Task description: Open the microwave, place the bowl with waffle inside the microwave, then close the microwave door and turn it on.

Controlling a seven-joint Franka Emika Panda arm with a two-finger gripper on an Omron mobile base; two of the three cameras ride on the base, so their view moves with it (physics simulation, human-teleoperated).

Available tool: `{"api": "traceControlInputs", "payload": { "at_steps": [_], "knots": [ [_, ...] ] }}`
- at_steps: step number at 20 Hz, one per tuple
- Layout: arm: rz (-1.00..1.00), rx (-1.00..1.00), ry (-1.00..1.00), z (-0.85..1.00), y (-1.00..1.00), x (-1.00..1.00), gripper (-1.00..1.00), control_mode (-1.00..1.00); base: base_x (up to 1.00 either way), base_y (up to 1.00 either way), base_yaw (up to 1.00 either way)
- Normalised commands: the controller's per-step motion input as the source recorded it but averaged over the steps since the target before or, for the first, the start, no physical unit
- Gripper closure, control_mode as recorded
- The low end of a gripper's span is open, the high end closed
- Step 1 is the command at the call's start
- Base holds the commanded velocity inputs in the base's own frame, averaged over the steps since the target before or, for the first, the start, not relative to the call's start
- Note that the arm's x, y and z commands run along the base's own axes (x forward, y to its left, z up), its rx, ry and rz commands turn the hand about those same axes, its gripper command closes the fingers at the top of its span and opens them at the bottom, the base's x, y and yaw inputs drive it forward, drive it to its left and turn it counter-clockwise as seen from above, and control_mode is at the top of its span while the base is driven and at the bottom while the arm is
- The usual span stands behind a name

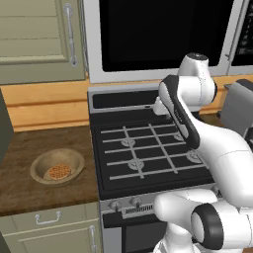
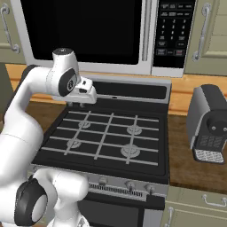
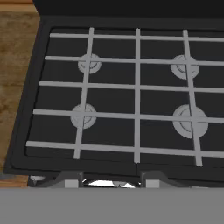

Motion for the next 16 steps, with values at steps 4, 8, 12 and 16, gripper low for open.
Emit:
{"api": "traceControlInputs", "payload": {
  "at_steps": [4,8,12,16],
  "knots": [
    [-0.03,0.00,-0.05,0.00,-0.10,-0.09,-1.00,-1.00,0.00,0.00,0.00],
    [-0.11,0.11,-0.61,0.25,-0.58,-0.43,-1.00,-1.00,0.00,0.00,0.00],
    [-0.12,0.12,-0.82,0.49,-0.70,-0.01,-1.00,-1.00,0.00,0.00,0.00],
    [-0.11,0.16,-0.58,0.87,-0.67,0.16,-1.00,-1.00,0.00,0.00,0.00]
  ]
}}
